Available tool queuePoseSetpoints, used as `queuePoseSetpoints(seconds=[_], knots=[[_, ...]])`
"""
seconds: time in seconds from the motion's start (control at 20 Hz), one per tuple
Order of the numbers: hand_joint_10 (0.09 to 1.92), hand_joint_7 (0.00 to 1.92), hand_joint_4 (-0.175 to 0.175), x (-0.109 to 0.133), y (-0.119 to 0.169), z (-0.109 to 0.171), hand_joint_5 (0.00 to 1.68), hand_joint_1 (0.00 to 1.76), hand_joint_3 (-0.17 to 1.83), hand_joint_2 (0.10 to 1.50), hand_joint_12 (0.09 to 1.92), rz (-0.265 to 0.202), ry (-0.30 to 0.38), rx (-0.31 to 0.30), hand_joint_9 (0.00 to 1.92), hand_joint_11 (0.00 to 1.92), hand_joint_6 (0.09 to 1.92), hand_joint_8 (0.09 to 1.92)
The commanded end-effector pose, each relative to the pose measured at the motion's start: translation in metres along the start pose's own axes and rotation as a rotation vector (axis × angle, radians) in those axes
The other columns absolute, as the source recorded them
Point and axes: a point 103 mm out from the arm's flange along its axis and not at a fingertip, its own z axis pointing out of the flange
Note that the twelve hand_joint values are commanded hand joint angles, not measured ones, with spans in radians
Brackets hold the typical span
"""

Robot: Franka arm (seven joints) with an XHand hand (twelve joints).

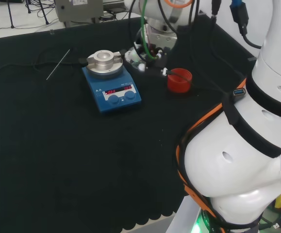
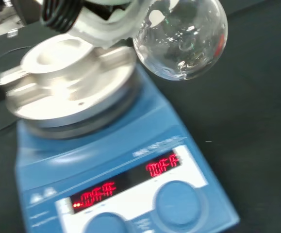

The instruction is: Place the round-bottom flask on the heater.

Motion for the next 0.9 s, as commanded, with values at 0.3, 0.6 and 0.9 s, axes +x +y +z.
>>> queuePoseSetpoints(seconds=[0.3, 0.6, 0.9], knots=[[0.56, 0.51, 0.175, 0.101, -0.017, 0.007, 1.17, 1.1, 0.59, 0.73, 1.33, -0.127, 0.021, 0.036, 0.7, 0.26, 0.83, 0.59], [0.56, 0.51, 0.175, 0.13, -0.008, 0.013, 1.17, 1.1, 0.6, 0.73, 1.32, -0.145, 0.019, 0.039, 0.7, 0.27, 0.83, 0.59], [0.56, 0.51, 0.175, 0.15, 0.016, 0.018, 1.17, 1.1, 0.6, 0.72, 1.32, -0.127, 0.012, 0.042, 0.7, 0.27, 0.82, 0.59]])
